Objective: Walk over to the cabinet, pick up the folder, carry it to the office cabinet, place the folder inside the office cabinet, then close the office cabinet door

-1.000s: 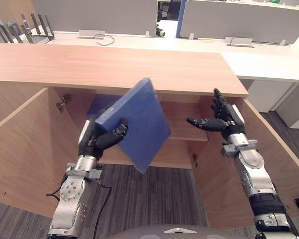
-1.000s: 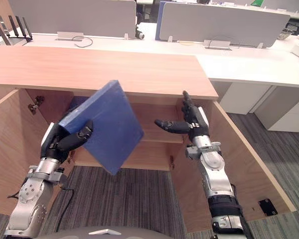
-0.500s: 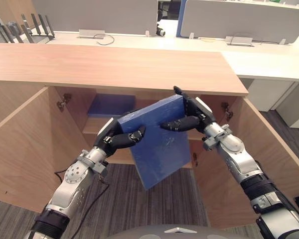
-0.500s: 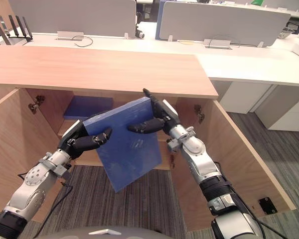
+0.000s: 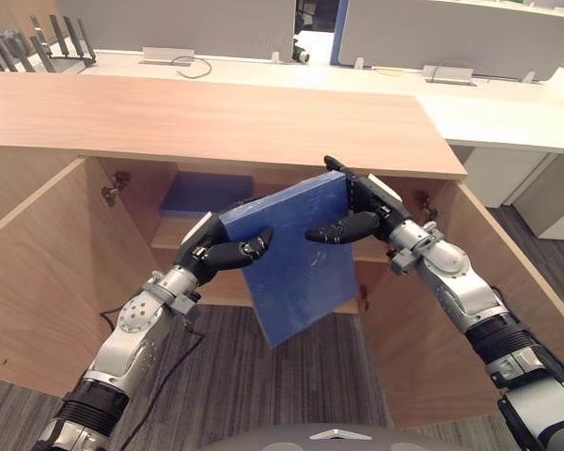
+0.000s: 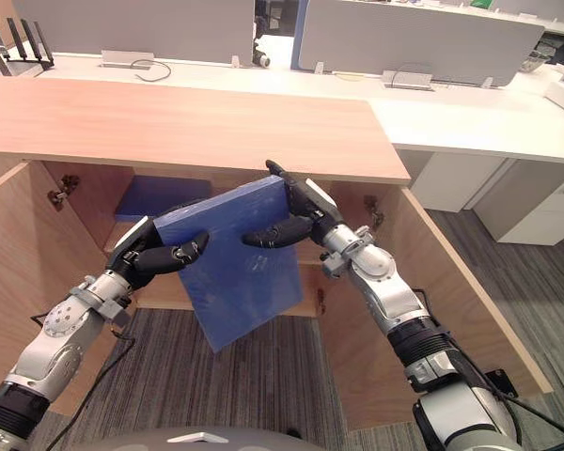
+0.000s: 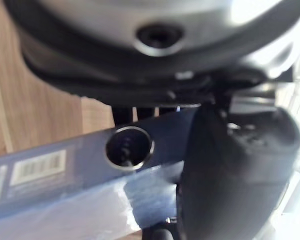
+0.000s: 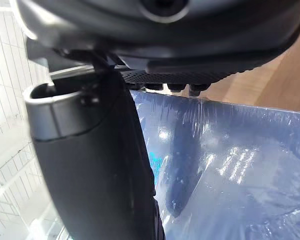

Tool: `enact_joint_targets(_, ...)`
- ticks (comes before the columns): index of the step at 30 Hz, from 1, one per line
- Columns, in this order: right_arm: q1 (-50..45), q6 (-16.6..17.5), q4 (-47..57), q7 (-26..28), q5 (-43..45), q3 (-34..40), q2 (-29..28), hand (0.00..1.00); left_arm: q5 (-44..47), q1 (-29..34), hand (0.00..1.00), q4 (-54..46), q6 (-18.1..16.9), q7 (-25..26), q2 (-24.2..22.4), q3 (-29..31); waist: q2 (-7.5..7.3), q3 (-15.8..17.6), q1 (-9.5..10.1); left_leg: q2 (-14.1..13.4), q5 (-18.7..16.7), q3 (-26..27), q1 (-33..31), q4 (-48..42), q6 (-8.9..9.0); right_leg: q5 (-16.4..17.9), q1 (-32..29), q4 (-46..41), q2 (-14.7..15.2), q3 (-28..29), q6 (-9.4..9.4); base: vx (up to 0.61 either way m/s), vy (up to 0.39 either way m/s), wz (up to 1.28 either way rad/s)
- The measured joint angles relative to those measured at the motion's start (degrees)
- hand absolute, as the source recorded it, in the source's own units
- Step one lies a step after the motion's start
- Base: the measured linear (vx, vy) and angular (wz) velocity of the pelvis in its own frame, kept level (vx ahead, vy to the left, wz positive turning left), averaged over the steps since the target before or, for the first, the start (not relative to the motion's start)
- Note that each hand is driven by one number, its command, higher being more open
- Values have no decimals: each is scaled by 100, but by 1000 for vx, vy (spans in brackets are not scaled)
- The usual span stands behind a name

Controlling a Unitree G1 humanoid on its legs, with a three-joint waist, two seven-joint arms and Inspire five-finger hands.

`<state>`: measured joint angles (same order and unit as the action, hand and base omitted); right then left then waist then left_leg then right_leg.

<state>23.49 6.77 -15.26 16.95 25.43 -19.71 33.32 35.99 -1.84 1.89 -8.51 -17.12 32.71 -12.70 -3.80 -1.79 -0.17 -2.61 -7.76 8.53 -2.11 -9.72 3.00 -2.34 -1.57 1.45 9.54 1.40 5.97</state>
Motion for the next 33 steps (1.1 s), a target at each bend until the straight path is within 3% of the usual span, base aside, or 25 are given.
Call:
enact_joint_targets(5, 0, 0, -229, 146, -25, -1, -30, 100, 54, -91, 0, -2, 0, -64, -16, 135, 0, 0, 1, -3, 4, 25, -30, -11, -5, -12, -25, 26, 0, 29, 14, -28, -10, -3)
enact_joint_targets(12, -1, -3, -764, 275, -17, -15, -626, 100, 698, -396, 0, -242, -1, -153, -135, 440, -4, -1, 6, -3, 5, 15, -37, -13, -7, -13, -25, 26, -2, 24, 15, 0, 0, 0)
enact_joint_targets(22, 40, 17, -1165, 259, 693, 129, -1199, 100, 912, -491, 0, -527, -7, -221, -247, 627, -20, -11, 2, -3, 7, -17, -37, -25, -9, -13, -12, 8, -2, 7, 15, -4, -2, 1)
enact_joint_targets(23, 40, 17, -1199, 258, 754, 163, -1284, 0, 913, -491, 0, -546, -9, -221, -283, 672, -21, -11, 1, -3, 7, -20, -37, -31, -9, -12, -9, 5, -2, 4, 15, 0, 0, 0)
enact_joint_targets(33, 38, 24, -1205, 469, 1640, 125, -1387, 0, 1138, -505, 0, -551, -134, -175, -463, 703, -81, -16, 2, -12, 7, -93, -72, -117, -9, -13, 63, 46, -2, -78, 15, -2, -1, 3)
